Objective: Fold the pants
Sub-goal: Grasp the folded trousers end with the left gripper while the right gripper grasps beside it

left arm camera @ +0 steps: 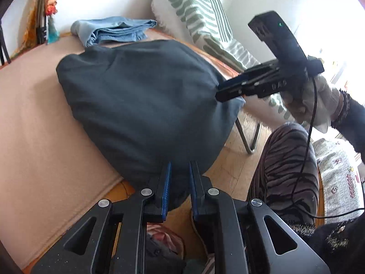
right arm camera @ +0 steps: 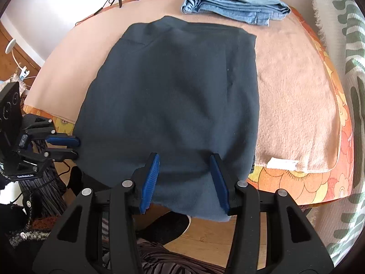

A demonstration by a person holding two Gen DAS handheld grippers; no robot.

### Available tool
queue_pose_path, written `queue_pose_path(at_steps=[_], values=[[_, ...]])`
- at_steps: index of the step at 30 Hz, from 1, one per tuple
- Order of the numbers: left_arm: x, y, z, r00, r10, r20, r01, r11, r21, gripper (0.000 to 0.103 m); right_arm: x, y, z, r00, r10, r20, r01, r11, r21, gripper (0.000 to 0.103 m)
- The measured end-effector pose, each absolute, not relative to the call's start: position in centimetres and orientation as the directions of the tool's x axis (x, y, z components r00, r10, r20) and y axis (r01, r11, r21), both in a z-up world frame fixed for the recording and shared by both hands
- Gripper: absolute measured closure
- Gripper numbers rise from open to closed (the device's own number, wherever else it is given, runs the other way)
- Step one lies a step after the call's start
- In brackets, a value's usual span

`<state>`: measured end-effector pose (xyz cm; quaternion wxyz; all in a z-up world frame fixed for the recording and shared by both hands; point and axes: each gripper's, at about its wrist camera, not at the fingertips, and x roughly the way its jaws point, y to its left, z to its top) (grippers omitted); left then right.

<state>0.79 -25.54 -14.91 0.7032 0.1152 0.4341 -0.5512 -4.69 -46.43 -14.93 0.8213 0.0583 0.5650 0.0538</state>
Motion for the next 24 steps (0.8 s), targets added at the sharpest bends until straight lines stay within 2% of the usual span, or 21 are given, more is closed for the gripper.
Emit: queue_pose_path(at_steps=[5, 6, 7, 8, 9, 10, 11, 16, 24], values=[[2.2, -23.9, -13.3, 0.033, -0.713, -0.700, 0.839, 0.401, -0.369, 0.090, -5.0, -49.2, -12.8, 0.422, 0.206, -0.883, -0.006, 0.974, 0.224, 0.054], [2.6, -23.5, -12.8, 0.046, -0.718, -0.694, 0.835, 0.409, -0.367, 0.089, -4.7, -49.9, -12.3, 0.443, 0.202, -0.873, 0.007, 0.974, 0.229, 0.052], [3.2, -23.3, -12.4, 0.061, -0.720, -0.691, 0.829, 0.422, -0.366, 0.087, -4.4, -50.5, -12.1, 0.459, 0.191, -0.868, 0.020, 0.974, 0.225, 0.044], [3.7, -23.1, -12.1, 0.074, -0.721, -0.689, 0.819, 0.438, -0.370, 0.075, -3.9, -51.3, -12.0, 0.475, 0.187, -0.860, 0.032, 0.973, 0.230, 0.036], [4.7, -22.9, -11.7, 0.086, -0.722, -0.686, 0.802, 0.459, -0.383, 0.053, -3.4, -52.0, -12.1, 0.484, 0.209, -0.850, 0.033, 0.966, 0.256, 0.033], [5.5, -22.7, -11.5, 0.094, -0.727, -0.680, 0.782, 0.476, -0.401, 0.045, -2.9, -52.7, -12.4, 0.485, 0.244, -0.840, 0.035, 0.954, 0.297, 0.031], [6.5, -22.5, -11.2, 0.105, -0.730, -0.676, 0.763, 0.495, -0.416, 0.041, -2.3, -53.5, -12.7, 0.481, 0.271, -0.834, 0.049, 0.941, 0.334, 0.031], [11.2, -23.4, -11.1, 0.114, -0.717, -0.688, 0.672, 0.566, -0.478, 0.041, -0.2, -55.3, -15.0, 0.450, 0.346, -0.823, 0.093, 0.899, 0.429, 0.031], [16.7, -24.9, -14.5, 0.047, -0.712, -0.701, 0.498, 0.625, -0.601, 0.041, 0.3, -57.1, -17.8, 0.467, 0.499, -0.729, 0.078, 0.799, 0.597, 0.031]])
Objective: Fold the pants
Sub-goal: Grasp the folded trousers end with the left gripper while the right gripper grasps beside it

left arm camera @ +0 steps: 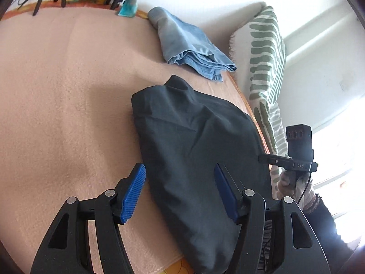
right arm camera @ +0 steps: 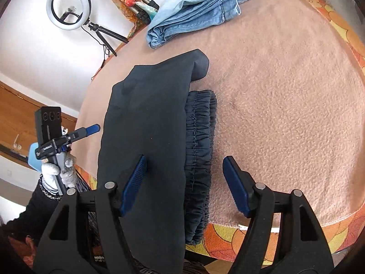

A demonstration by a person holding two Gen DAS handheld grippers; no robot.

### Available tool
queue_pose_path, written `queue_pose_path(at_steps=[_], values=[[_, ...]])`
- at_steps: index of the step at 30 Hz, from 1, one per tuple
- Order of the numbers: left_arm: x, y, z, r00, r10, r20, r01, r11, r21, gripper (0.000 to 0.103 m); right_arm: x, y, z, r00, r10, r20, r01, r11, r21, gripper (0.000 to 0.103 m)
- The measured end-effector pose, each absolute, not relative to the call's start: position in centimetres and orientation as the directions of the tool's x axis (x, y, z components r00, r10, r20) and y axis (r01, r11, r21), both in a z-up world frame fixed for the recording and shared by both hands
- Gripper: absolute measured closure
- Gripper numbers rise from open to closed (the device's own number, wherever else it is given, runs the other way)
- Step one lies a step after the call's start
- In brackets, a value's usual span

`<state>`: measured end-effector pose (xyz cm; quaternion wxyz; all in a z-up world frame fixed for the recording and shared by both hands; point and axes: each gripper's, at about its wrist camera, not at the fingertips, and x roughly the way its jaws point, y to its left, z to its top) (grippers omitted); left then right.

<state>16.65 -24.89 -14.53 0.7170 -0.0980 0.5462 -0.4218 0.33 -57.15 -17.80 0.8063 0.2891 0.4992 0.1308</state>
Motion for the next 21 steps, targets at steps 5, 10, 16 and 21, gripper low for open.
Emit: queue_pose_path(at_steps=[5, 10, 16, 21], values=[[17.7, -25.5, -16.1, 0.032, -0.692, -0.721, 0.452, 0.654, -0.607, 0.041, 0.8, -57.5, -18.7, 0.488, 0.555, -0.674, 0.049, 0.754, 0.655, 0.031], [17.8, -26.3, -16.5, 0.063, -0.685, -0.726, 0.451, 0.668, -0.592, 0.041, 1.6, -57.2, -19.3, 0.495, 0.598, -0.631, 0.014, 0.720, 0.694, 0.028], [17.9, -27.1, -16.9, 0.066, -0.721, -0.689, 0.433, 0.643, -0.632, 0.041, 2.9, -56.6, -19.6, 0.503, 0.618, -0.605, 0.009, 0.696, 0.718, 0.035], [17.3, -28.4, -16.7, 0.114, -0.695, -0.710, 0.451, 0.672, -0.587, 0.061, 3.2, -55.6, -19.4, 0.514, 0.573, -0.638, 0.023, 0.735, 0.678, 0.052]])
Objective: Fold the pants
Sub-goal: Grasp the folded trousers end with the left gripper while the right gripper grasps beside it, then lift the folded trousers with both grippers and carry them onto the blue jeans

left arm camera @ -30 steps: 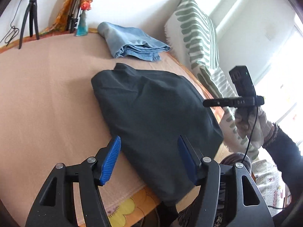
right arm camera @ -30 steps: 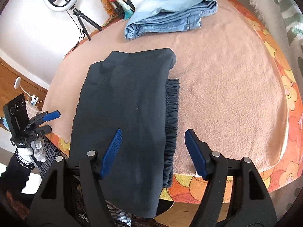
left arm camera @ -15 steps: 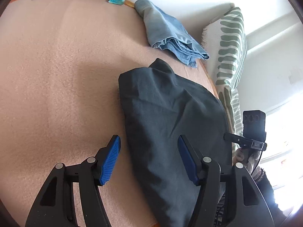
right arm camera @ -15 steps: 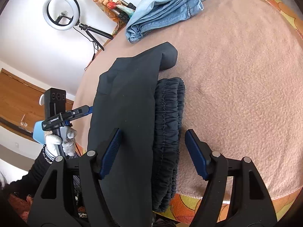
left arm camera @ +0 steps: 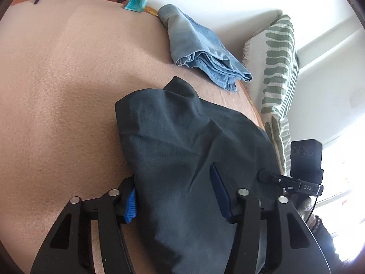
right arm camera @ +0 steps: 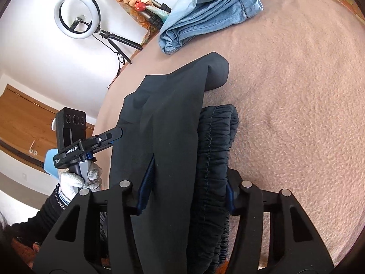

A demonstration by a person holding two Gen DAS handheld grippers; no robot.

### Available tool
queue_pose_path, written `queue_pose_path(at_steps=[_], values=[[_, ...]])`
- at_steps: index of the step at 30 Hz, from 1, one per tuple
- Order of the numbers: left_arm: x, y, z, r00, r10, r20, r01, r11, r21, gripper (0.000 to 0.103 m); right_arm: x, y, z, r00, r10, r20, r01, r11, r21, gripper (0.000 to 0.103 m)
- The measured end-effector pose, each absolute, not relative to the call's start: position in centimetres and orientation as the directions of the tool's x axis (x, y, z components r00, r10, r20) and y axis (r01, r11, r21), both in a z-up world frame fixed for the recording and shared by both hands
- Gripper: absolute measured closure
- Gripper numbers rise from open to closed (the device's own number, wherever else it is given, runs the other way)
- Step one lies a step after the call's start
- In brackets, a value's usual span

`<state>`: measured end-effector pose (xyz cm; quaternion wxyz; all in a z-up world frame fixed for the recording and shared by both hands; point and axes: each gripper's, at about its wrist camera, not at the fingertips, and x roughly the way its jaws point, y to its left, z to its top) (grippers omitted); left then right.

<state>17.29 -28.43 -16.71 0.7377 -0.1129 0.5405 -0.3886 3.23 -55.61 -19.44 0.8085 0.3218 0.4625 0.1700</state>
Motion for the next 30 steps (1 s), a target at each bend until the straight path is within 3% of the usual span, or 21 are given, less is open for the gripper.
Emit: queue_pose_path(at_steps=[3, 8, 21, 30], values=[[16.3, -29.2, -16.4, 0.162, -0.664, -0.730, 0.489, 0.697, -0.525, 0.080, 3.0, -54.9, -18.7, 0.528, 0.534, -0.660, 0.010, 0.774, 0.634, 0.059], [14.3, -30.3, -14.9, 0.229, -0.653, -0.722, 0.586, 0.685, -0.433, 0.089, 2.6, -53.7, -17.3, 0.543, 0.473, -0.693, 0.000, 0.826, 0.564, 0.063], [12.6, -30.6, -12.5, 0.285, -0.692, -0.663, 0.665, 0.641, -0.383, 0.093, 1.1, -50.8, -13.9, 0.581, 0.356, -0.732, -0.043, 0.911, 0.410, 0.067], [12.0, -29.7, -9.4, 0.314, -0.736, -0.600, 0.701, 0.606, -0.377, 0.094, -0.6, -49.8, -10.7, 0.641, 0.312, -0.702, -0.059, 0.931, 0.360, 0.068]])
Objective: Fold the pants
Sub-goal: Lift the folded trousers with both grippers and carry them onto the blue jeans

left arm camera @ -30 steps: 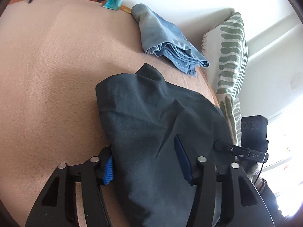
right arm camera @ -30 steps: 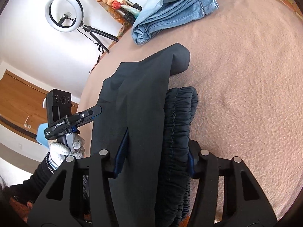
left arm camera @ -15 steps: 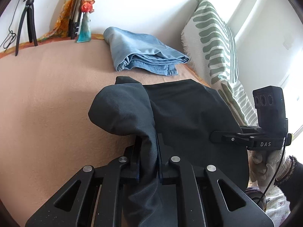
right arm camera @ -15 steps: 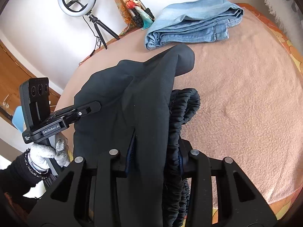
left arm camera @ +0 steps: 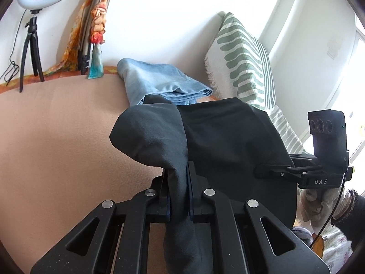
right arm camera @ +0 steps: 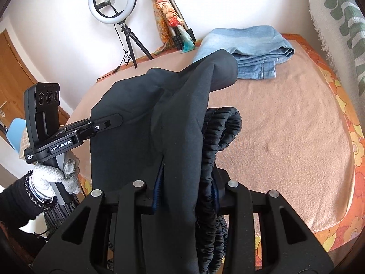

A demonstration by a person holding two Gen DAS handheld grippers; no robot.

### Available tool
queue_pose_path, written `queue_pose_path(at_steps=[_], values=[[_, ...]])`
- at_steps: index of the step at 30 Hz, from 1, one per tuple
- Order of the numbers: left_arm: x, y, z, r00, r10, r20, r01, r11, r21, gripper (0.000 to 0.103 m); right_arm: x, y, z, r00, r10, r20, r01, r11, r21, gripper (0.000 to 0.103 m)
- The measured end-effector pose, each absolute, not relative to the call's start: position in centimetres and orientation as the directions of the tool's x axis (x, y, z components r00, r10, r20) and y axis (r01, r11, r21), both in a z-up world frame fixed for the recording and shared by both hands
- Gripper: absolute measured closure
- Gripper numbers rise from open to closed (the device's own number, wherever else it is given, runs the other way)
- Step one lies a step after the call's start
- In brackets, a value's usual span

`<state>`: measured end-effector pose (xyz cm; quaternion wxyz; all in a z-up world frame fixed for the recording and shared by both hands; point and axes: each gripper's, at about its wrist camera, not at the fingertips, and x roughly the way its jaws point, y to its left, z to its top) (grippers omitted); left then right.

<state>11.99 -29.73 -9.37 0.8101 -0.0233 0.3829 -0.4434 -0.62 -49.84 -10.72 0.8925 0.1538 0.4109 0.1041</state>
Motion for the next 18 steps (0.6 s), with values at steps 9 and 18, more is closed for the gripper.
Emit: queue_pose_path(at_steps=[9, 18], values=[[14.4, -29.5, -4.7, 0.370, -0.788, -0.492, 0.686, 0.589, -0.427, 0.097, -0.7, -50.5, -5.4, 0.739, 0.265, -0.619, -0.063, 0.943, 0.327, 0.069], [19.4, -31.8, 0.0, 0.412, -0.797, -0.442, 0.697, 0.588, -0.411, 0.098, 3.8, -53.1, -0.9, 0.795, 0.214, -0.568, -0.054, 0.957, 0.285, 0.069]])
